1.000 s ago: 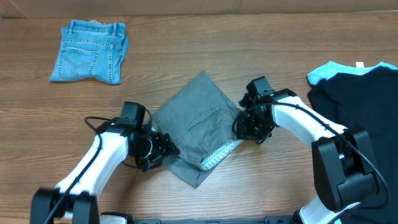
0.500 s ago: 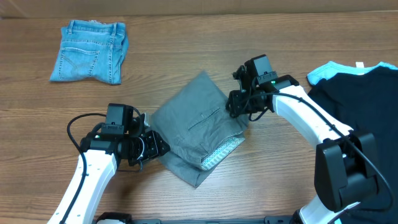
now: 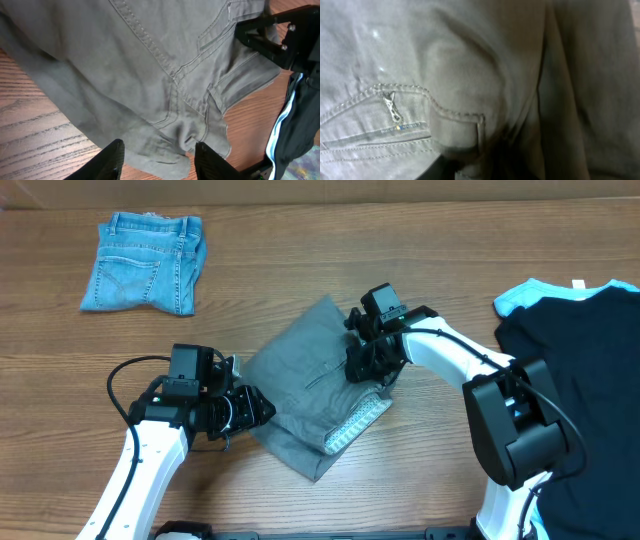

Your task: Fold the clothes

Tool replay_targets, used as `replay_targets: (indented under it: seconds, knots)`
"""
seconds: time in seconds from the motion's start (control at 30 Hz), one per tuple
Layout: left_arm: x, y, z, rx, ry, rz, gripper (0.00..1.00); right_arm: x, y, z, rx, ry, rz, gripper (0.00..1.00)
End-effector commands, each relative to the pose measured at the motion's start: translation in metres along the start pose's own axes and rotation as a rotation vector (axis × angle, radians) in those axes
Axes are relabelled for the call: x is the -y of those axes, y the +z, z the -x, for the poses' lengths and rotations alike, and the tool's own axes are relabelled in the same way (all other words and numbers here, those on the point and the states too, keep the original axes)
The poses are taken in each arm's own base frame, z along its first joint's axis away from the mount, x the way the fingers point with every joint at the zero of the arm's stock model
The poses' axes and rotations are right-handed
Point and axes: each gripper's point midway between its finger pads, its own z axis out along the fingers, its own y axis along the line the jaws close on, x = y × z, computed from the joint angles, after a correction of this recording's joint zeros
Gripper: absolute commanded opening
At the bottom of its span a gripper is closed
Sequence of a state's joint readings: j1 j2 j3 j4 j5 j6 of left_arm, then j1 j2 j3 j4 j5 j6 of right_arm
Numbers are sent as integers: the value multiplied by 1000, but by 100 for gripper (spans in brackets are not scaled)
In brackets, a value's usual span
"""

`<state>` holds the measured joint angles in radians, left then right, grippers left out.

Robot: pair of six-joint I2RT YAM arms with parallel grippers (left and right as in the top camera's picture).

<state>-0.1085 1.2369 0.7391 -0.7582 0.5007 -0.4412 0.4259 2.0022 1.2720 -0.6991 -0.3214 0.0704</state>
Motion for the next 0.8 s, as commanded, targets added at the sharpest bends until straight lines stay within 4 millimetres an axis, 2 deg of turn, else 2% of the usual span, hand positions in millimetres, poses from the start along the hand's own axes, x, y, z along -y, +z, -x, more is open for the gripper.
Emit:
replay_targets:
  seconds: [0.0, 0.1, 0.23, 0.3, 0.4, 0.47, 0.5, 0.67, 0.77]
  knots:
    - [3, -4, 4, 20, 25, -14, 50, 60, 24, -6, -8, 201, -216, 22]
    - [4, -4, 6, 27, 29, -16, 53, 93, 12, 7, 76, 429, -259, 23]
    - [4, -4, 7, 32, 32, -17, 64, 129, -6, 12, 120, 629, -264, 24]
    - [4, -4, 8, 35, 33, -15, 71, 134, -12, 13, 114, 666, -223, 26]
    - [3, -3, 10, 42, 37, -5, 76, 125, -15, 12, 87, 655, -140, 31]
    - [3, -2, 11, 44, 38, -8, 80, 116, -19, 12, 79, 606, -123, 40]
    - [4, -1, 12, 45, 35, -10, 83, 112, -23, 13, 80, 579, -122, 42]
    - [3, 5, 18, 50, 39, -12, 98, 84, -68, 24, 158, 434, -107, 49]
    - [8, 14, 21, 27, 39, -56, 100, 64, -94, 23, 192, 362, -101, 49]
